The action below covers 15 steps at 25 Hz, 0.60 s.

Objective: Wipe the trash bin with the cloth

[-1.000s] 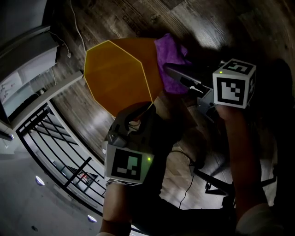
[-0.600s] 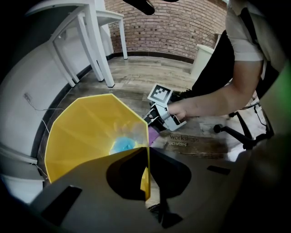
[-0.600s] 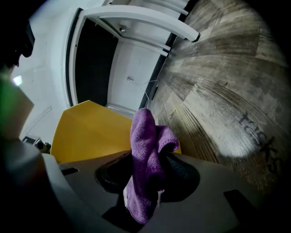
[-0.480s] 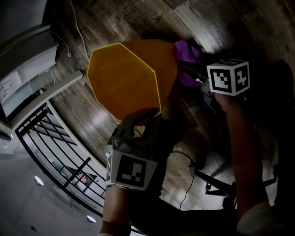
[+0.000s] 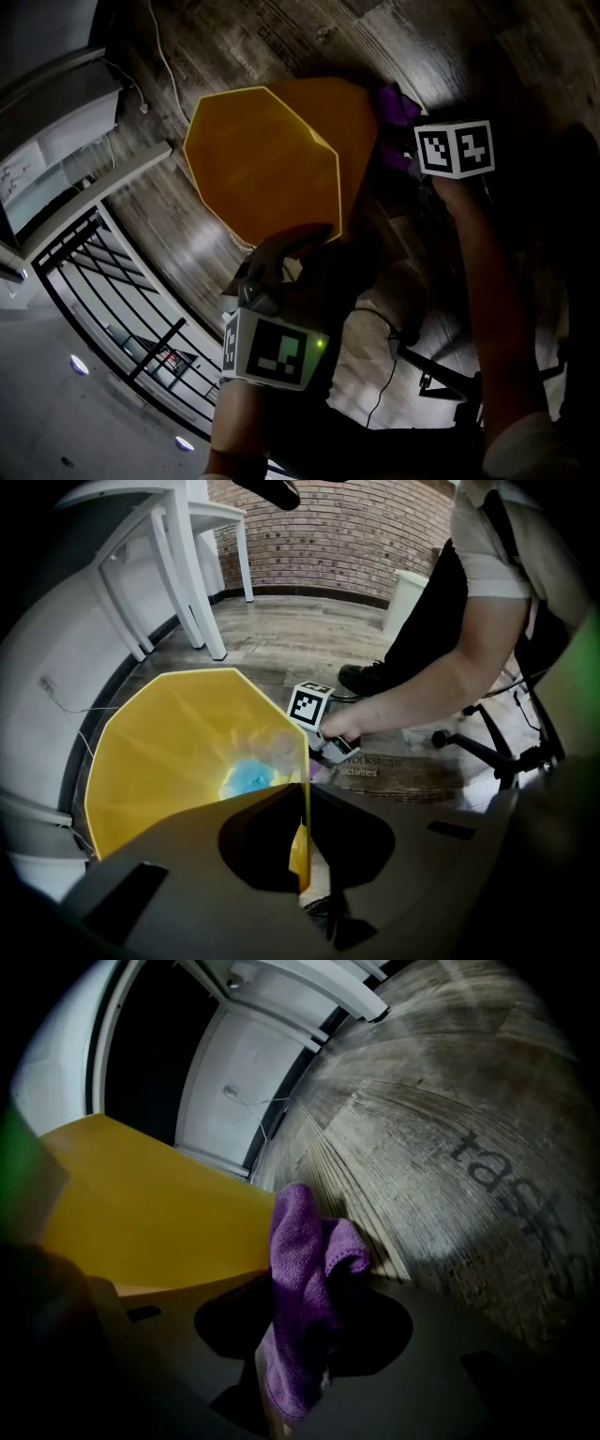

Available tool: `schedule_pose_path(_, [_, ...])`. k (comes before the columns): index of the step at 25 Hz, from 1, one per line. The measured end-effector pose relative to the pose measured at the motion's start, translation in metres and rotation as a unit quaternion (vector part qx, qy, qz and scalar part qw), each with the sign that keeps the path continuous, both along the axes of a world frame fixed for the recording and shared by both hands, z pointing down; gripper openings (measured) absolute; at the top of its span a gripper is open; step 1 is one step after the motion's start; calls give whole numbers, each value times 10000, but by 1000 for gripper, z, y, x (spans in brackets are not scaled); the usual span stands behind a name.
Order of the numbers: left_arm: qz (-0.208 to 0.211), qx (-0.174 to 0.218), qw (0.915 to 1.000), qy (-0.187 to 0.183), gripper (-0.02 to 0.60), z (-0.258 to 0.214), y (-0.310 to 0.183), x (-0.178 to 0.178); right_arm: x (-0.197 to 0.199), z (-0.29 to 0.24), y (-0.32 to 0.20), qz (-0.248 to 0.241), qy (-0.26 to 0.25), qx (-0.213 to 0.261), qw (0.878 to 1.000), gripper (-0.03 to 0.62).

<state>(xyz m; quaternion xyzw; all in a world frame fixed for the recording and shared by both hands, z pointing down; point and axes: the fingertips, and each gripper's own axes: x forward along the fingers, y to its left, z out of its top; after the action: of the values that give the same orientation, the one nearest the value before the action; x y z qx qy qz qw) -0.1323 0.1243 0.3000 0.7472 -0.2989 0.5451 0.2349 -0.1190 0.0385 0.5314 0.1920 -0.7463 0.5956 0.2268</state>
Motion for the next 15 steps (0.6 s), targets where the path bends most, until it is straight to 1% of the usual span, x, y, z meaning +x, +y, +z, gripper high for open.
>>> schedule_pose_path(6, [-175,29,9998,-4,11,0,-3,-2,-4,6,0,14,131,54,9999,167])
schedule_pose_path(10, [-285,43,9996,-72,11,1,-8,-2,-2,6,1,80,170,14,9998,167])
schedule_pose_path(15, [-639,52,9979,-122,11,2,-19,-2,1,-3,2,217,50,10,9998,167])
